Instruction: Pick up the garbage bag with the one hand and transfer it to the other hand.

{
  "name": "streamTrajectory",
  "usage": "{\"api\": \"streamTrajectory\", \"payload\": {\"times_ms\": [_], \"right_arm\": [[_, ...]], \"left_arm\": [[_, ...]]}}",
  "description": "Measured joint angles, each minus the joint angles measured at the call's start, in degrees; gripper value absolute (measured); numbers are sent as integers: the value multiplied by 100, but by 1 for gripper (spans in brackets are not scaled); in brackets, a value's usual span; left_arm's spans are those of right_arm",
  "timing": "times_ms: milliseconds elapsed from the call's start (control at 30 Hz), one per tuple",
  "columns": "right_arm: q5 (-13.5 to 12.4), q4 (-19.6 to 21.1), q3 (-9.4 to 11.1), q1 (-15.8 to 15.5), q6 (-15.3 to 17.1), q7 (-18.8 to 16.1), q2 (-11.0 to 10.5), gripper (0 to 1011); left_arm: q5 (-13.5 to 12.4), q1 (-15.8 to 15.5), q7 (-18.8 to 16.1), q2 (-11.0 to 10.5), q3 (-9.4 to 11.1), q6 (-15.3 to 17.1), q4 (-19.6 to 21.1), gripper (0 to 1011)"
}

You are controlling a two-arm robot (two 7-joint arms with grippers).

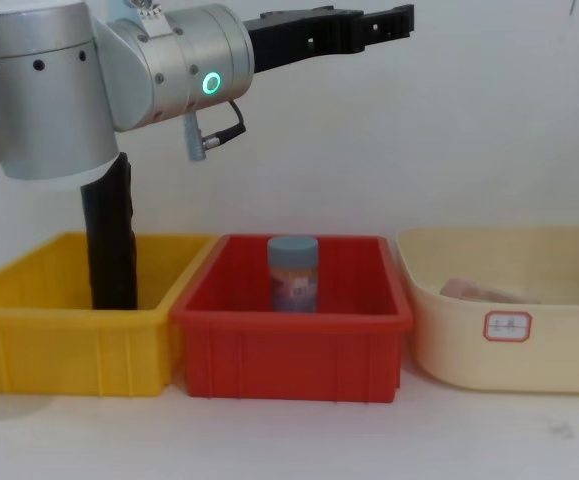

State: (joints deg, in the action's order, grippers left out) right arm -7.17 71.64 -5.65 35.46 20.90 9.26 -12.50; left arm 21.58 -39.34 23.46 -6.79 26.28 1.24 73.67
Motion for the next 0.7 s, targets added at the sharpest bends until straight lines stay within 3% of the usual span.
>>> {"api": "streamTrajectory", "payload": {"times_ms": [133, 700], "right_arm": [[4, -3, -3, 1, -3, -8, 0, 1002], [7, -7, -6, 1, -3, -22, 1, 999]], "left_arm": [[0, 0, 0, 0, 0, 0, 0, 1000], [0, 0, 0, 0, 0, 0, 0, 1000]]}}
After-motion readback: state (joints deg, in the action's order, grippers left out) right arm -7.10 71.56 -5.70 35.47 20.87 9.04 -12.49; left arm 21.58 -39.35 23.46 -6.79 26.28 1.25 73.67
